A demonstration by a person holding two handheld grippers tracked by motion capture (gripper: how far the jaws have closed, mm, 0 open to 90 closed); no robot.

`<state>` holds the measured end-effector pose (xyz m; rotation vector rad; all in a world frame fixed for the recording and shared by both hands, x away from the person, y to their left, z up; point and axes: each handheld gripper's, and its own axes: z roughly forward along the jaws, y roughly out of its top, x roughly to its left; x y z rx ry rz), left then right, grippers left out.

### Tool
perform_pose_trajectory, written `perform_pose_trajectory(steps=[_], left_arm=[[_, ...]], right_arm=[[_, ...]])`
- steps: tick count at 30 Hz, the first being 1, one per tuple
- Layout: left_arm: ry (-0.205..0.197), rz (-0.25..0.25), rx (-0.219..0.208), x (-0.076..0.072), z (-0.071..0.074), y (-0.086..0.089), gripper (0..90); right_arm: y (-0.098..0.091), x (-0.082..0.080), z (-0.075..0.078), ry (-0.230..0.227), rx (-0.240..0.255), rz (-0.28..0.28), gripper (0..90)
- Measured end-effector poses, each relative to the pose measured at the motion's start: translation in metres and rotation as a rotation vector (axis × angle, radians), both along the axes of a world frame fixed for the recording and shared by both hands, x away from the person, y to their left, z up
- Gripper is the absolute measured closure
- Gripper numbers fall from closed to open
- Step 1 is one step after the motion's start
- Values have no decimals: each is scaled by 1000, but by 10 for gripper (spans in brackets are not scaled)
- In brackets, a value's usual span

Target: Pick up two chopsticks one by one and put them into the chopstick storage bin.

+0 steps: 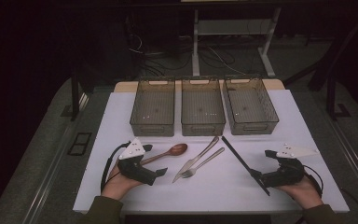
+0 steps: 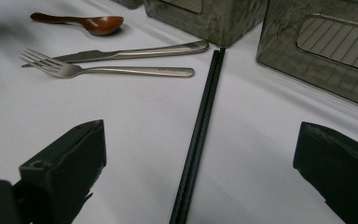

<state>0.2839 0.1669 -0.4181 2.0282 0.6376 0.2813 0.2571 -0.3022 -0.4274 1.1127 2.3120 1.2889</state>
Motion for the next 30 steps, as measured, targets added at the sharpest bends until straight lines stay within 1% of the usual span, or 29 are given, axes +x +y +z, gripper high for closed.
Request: perform_pose_trajectory(steps=[3, 6, 7, 8, 11, 15, 18, 21, 30], left_arm=[[1, 2, 0, 0, 0, 0, 0], [1, 6, 3, -1, 0, 1, 0], [2, 7, -1, -3, -1, 1, 0], [1, 5, 10, -3, -1, 2, 0], [0, 4, 15, -4, -1, 2, 0], [-5, 4, 7, -5, -1, 1, 0], [-3, 3, 8, -4, -1, 1, 0], [-3, 3, 10, -4, -1, 1, 0], [-2, -6, 9, -5, -2, -2, 0]], right_arm=[[0, 0, 1, -4, -1, -2, 18], [0, -1, 4, 0, 21, 8, 18], [0, -1, 4, 0, 21, 8, 18], [1, 0, 5, 2, 17, 12, 18], [3, -1, 6, -1, 13, 12, 18], [4, -1, 8, 5, 18, 6, 18], [4, 3, 11, -5, 31, 0, 19], [4, 5, 12, -10, 30, -5, 19], [8, 13, 17, -7, 43, -11, 20]])
